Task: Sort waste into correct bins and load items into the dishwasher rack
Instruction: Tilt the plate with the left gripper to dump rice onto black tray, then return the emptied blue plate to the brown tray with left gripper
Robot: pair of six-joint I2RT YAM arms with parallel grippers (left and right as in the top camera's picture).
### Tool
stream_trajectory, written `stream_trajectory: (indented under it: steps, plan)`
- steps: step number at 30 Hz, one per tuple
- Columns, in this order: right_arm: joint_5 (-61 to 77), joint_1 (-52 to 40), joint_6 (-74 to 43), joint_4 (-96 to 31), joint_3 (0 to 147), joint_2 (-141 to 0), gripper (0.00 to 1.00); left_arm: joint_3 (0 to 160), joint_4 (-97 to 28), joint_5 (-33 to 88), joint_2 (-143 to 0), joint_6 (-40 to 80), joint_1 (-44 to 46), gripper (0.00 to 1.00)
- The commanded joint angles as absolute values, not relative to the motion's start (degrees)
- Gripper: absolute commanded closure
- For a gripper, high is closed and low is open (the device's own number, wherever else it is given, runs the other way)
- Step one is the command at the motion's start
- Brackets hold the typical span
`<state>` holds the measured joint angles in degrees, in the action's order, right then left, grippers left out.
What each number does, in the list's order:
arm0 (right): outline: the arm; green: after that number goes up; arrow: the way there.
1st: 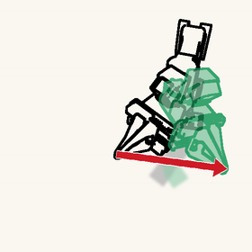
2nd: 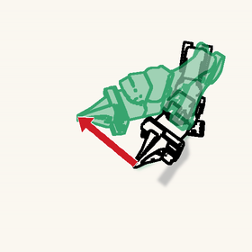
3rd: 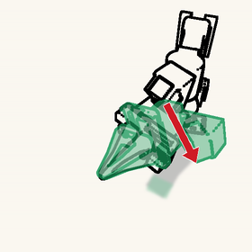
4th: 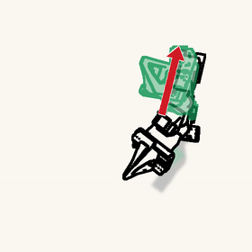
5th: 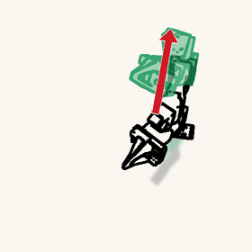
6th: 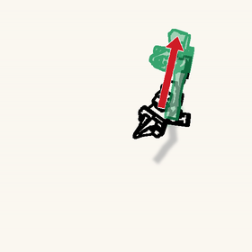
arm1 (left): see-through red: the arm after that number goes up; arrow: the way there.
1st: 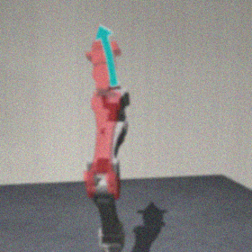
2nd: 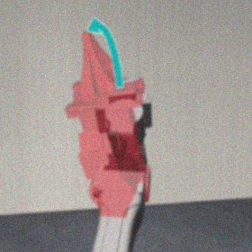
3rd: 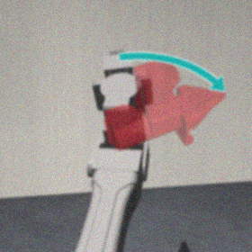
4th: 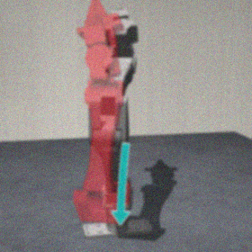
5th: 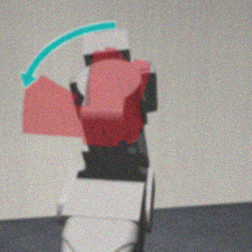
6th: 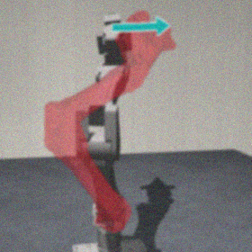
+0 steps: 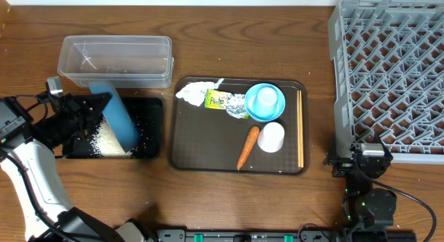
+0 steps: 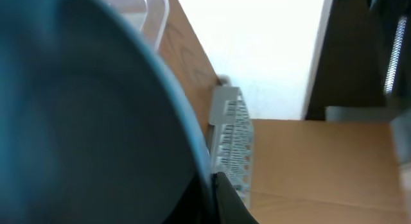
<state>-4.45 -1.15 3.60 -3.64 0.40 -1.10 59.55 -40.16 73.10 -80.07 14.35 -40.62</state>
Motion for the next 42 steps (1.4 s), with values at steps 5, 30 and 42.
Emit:
stream_trajectory:
  steps: [5,30,42]
  plan:
    - [-4.25,-0.80,4.12,-3.88,0.32,-1.08,0.01,60.01,-42.41,78.72,-79.92,10.70,-40.51,0.94]
    - [-4.27,-0.82,4.12,-3.88,0.32,-1.08,0.01,60.03,-44.93,44.60,-56.49,14.24,-12.56,0.94]
    - [-4.25,-0.82,4.12,-3.88,0.32,-1.08,0.01,60.01,-44.93,12.23,-56.84,20.23,23.14,0.94]
